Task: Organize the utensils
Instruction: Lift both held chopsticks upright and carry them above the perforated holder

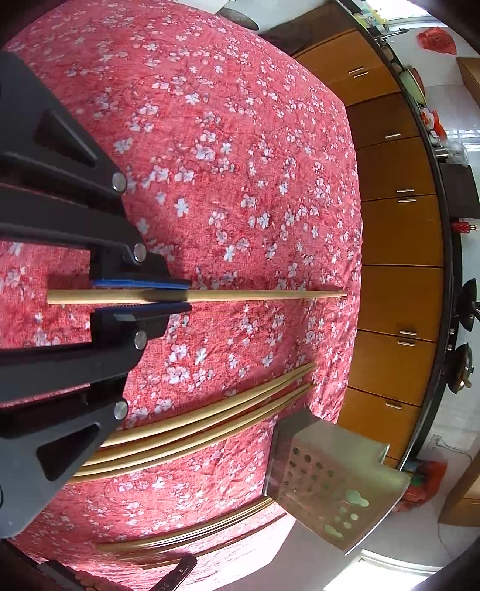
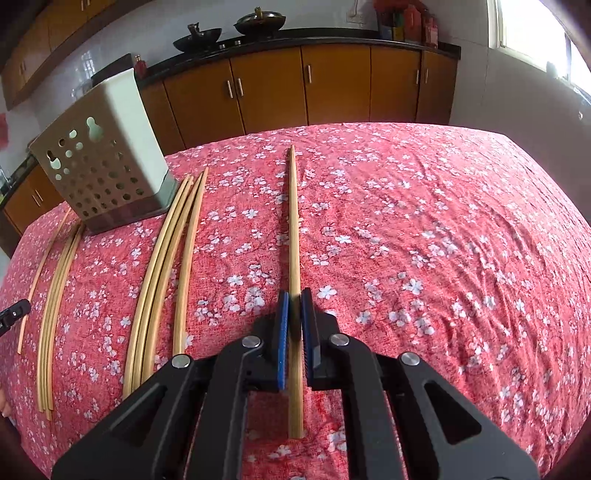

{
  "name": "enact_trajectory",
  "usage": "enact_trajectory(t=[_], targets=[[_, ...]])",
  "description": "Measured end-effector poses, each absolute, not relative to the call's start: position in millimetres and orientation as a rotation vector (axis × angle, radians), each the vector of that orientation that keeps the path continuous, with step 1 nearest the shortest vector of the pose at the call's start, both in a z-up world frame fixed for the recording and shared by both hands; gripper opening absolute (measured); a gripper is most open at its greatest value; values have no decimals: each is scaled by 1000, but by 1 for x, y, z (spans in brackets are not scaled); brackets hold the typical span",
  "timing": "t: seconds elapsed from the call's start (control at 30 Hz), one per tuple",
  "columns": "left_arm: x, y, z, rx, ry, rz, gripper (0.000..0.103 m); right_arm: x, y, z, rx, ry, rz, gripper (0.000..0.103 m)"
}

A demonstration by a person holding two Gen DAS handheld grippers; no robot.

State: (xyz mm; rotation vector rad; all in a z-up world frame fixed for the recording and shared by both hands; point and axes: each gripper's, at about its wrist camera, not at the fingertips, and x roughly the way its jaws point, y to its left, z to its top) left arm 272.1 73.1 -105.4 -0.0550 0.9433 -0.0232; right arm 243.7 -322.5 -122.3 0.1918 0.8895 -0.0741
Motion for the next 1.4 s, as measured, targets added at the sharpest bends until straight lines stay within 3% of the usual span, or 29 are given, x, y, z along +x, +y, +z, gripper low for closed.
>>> enact_trajectory(t=[0.53,1.0,1.4], targets=[[232,79,-96,-68,930,-50,8,204,-321,-106,195,851,-58,8],[209,98,39,-134,560,-14,8,176,-334,10,182,501,-55,8],[238,88,102,-92,452,26,8,193,-335,60,206,395,-44,8]])
